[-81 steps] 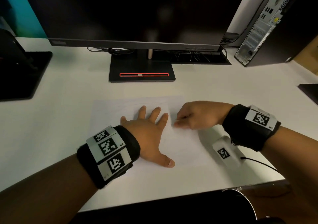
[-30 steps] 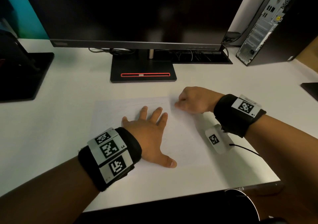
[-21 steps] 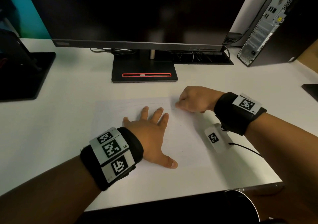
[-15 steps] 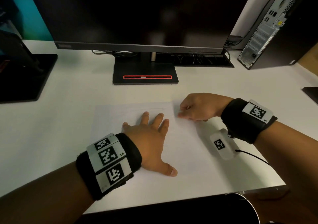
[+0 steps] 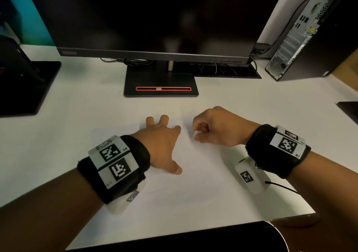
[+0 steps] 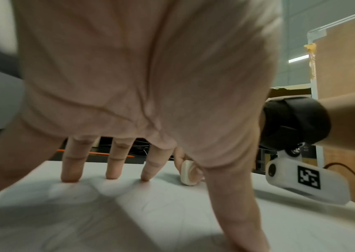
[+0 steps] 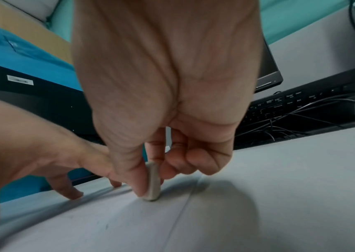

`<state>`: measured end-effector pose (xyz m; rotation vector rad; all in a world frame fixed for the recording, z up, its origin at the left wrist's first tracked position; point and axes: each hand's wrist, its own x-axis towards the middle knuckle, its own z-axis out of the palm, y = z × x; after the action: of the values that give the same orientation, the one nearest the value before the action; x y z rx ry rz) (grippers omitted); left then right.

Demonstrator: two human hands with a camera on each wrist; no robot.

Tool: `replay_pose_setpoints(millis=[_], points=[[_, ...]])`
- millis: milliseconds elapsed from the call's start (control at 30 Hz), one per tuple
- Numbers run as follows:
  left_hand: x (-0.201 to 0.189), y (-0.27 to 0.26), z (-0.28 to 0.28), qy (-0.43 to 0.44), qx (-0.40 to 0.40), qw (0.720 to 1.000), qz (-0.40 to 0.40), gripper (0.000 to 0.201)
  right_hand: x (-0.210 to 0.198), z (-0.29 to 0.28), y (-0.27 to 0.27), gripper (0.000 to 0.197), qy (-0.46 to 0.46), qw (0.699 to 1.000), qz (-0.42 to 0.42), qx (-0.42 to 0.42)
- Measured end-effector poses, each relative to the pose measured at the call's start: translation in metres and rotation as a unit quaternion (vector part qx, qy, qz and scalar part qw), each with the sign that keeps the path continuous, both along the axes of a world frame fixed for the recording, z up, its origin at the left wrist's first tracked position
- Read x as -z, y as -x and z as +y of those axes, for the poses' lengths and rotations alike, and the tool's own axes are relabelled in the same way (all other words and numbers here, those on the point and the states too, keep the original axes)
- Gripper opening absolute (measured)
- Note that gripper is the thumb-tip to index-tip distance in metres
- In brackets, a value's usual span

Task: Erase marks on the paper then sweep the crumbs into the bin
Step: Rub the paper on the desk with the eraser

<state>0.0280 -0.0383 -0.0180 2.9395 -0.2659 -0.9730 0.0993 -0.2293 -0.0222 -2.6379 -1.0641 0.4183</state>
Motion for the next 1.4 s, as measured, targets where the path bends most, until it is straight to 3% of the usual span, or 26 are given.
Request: replay_pose_setpoints(millis=[133,300,433,600,733,900,1033,1200,1400], points=[[0.0,-0.002,0.001,0.0,0.005,1.0,-0.001,0.102,0.003,0.005,0.0,0.017,0.018,1.0,-0.008,-0.017],[0.006,-0.001,0.001,-0.006,0.012,1.0,-0.013,0.106,0.007,0.005,-0.019,0.021,0.013,0.997,-0.054,0.049],[0.008,-0.001,0.002,-0.012,0.013,1.0,-0.018,0.107,0.006,0.012,-0.006,0.022,0.027,0.999,-0.009,-0.023],[0.009,-0.001,0.002,-0.016,0.02,0.999,-0.022,0.109,0.004,0.007,-0.025,0.027,0.023,0.997,-0.063,0.033],[0.009,-0.001,0.003,-0.017,0.018,0.999,-0.02,0.11,0.006,0.01,-0.011,0.023,0.035,0.999,-0.017,-0.032],[0.01,-0.001,0.002,-0.017,0.022,0.999,-0.022,0.111,0.004,0.008,-0.029,0.031,0.031,0.997,-0.059,0.026],[0.011,-0.002,0.002,-0.018,0.022,0.999,-0.023,0.112,0.006,0.015,-0.012,0.023,0.04,0.998,-0.009,-0.04],[0.011,-0.002,0.003,-0.017,0.024,0.999,-0.025,0.112,0.002,0.008,-0.03,0.028,0.029,0.998,-0.05,0.025],[0.011,-0.002,0.003,-0.022,0.027,0.999,-0.028,0.11,0.005,0.014,-0.021,0.024,0.041,0.999,-0.003,-0.025]])
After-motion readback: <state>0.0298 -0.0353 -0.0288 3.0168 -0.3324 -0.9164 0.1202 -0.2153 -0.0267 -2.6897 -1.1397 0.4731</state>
